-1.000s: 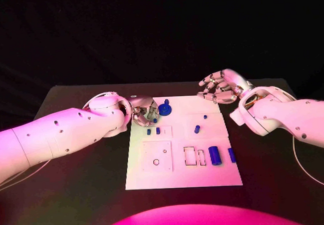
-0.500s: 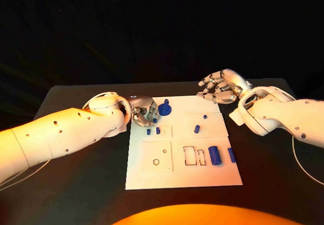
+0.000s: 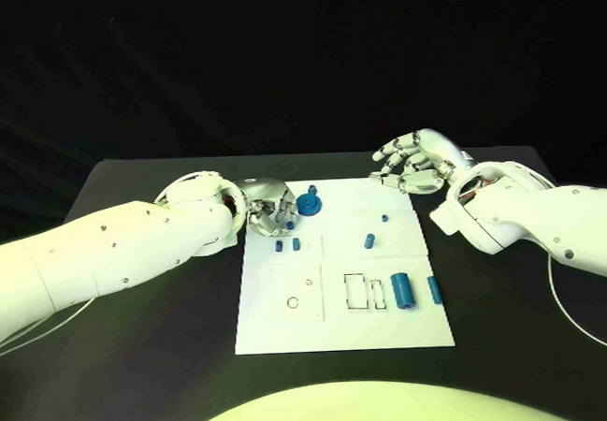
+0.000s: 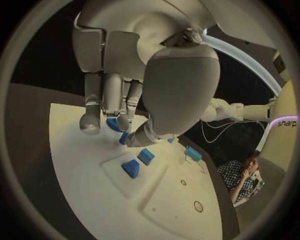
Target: Assemble the parts on the task board
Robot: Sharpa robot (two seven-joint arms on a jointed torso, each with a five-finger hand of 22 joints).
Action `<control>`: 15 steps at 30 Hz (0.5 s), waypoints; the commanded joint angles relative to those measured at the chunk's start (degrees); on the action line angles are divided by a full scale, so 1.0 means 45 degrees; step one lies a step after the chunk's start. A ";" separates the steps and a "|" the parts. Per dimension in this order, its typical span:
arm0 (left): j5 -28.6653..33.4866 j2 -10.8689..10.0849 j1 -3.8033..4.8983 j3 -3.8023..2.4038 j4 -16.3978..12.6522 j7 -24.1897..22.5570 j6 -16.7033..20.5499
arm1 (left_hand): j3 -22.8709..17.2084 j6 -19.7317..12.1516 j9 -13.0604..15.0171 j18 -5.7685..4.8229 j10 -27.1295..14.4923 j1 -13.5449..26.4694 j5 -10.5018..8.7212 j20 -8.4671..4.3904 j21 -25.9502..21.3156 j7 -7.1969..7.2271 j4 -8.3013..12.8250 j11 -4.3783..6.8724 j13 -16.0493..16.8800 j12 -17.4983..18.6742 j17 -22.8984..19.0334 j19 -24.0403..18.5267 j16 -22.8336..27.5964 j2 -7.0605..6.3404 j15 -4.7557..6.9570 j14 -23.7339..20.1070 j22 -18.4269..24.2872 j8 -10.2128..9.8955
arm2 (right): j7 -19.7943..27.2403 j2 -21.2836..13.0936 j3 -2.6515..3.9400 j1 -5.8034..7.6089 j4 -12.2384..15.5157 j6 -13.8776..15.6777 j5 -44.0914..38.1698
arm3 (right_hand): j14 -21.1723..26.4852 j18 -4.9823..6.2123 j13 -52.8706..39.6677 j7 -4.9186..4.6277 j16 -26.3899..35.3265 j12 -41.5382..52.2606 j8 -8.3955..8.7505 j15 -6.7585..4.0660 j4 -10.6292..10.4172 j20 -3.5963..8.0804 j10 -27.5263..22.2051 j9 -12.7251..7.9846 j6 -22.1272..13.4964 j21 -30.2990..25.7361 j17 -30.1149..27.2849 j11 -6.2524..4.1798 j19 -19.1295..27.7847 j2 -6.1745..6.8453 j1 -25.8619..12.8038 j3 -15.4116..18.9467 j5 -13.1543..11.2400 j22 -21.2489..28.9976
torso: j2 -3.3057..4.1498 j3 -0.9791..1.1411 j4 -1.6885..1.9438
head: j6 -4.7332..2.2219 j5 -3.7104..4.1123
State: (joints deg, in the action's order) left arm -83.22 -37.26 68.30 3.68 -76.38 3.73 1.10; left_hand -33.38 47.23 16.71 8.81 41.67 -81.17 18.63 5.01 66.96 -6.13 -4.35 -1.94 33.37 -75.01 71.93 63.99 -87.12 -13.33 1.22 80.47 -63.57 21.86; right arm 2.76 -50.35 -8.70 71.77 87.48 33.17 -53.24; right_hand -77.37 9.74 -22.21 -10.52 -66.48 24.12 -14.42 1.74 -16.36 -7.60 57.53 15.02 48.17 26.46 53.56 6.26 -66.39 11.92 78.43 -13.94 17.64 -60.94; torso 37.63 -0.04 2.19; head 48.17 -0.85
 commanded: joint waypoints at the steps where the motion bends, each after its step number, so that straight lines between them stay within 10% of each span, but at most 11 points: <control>1: 0.0027 -0.0002 -0.0005 -0.0009 -0.0036 -0.0089 -0.0176 | -0.0068 0.0120 0.0021 -0.0231 0.0123 -0.0096 -0.0010 0.0019 0.0051 0.0008 -0.0001 0.0013 0.0038 -0.0078 0.0020 0.0065 -0.0086 0.0065 -0.0010 0.0087 -0.0015 0.0048 | 0.0138 0.0010 0.0002 -0.0009 0.0004 -0.0050 -0.0054 | 0.0097 0.0117 0.0011 -0.0101 0.0057 -0.0032 -0.0048 0.0026 0.0021 -0.0003 -0.0051 0.0003 -0.0008 -0.0048 -0.0002 0.0040 0.0059 0.0103 -0.0005 -0.0044 0.0058 0.0007 | 0.0002 -0.0002 0.0003 | -0.0001 0.0000; 15: 0.0058 -0.0015 -0.0005 -0.0009 -0.0054 -0.0155 -0.0101 | -0.0080 0.0140 0.0027 -0.0235 0.0108 -0.0082 -0.0010 0.0017 0.0068 -0.0007 0.0002 0.0004 0.0013 -0.0087 -0.0015 0.0076 -0.0083 0.0056 -0.0015 0.0069 -0.0032 0.0046 | 0.0141 0.0020 0.0002 -0.0010 -0.0002 -0.0038 -0.0054 | 0.0097 0.0117 0.0011 -0.0101 0.0057 -0.0032 -0.0048 0.0026 0.0021 -0.0003 -0.0051 0.0003 -0.0008 -0.0048 -0.0002 0.0040 0.0059 0.0103 -0.0005 -0.0044 0.0058 0.0007 | 0.0004 -0.0005 -0.0001 | -0.0004 -0.0024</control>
State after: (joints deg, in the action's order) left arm -83.20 -37.36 68.30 3.66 -76.47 3.65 1.07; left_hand -33.38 47.64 16.75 8.81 41.90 -81.17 18.63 5.01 66.96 -6.13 -4.35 -1.73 33.50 -75.21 71.92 63.98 -87.12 -13.33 1.22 80.47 -63.64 21.85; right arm 2.76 -50.30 -8.70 71.76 87.46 33.17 -53.24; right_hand -77.37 9.74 -22.21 -10.52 -66.48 24.12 -14.41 1.74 -16.36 -7.60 57.53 15.03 48.17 26.46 53.56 6.26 -66.39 11.92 78.42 -13.94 17.64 -60.94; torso 37.63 -0.04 2.22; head 48.16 -0.92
